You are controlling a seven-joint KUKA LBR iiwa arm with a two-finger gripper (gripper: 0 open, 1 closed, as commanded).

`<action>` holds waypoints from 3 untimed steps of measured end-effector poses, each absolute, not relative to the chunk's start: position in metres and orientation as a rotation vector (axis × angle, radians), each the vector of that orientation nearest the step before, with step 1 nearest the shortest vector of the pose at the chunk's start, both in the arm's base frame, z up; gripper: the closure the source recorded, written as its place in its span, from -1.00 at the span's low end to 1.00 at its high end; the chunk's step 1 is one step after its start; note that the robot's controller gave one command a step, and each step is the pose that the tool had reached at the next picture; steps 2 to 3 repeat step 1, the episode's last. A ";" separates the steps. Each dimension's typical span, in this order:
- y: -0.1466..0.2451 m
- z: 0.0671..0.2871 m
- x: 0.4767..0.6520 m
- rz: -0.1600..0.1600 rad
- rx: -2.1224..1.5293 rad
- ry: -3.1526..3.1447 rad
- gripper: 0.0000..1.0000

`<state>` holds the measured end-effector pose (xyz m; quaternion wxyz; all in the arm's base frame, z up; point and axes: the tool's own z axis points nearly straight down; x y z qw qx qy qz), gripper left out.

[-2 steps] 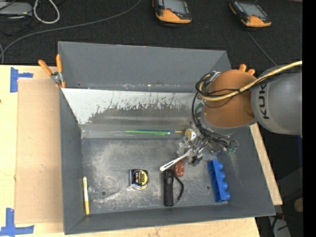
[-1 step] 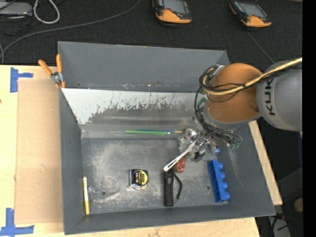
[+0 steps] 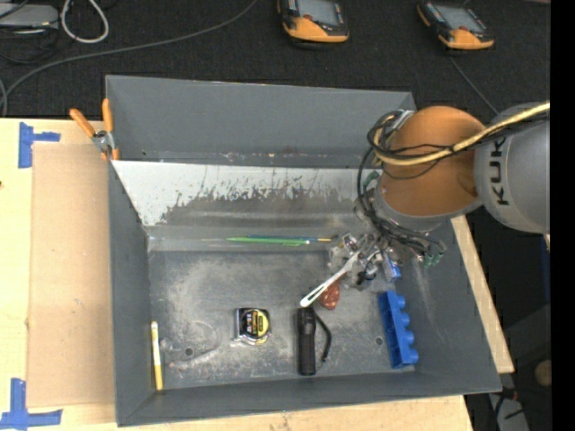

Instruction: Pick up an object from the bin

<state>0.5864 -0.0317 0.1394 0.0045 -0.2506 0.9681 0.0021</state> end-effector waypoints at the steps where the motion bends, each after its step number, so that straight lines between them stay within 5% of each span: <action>1: -0.031 0.174 0.586 0.009 -0.783 3.036 1.00; 3: -0.031 0.174 0.586 0.009 -0.783 3.036 1.00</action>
Offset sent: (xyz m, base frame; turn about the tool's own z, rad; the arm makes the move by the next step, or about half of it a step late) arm -0.0010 0.0005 0.0413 0.0010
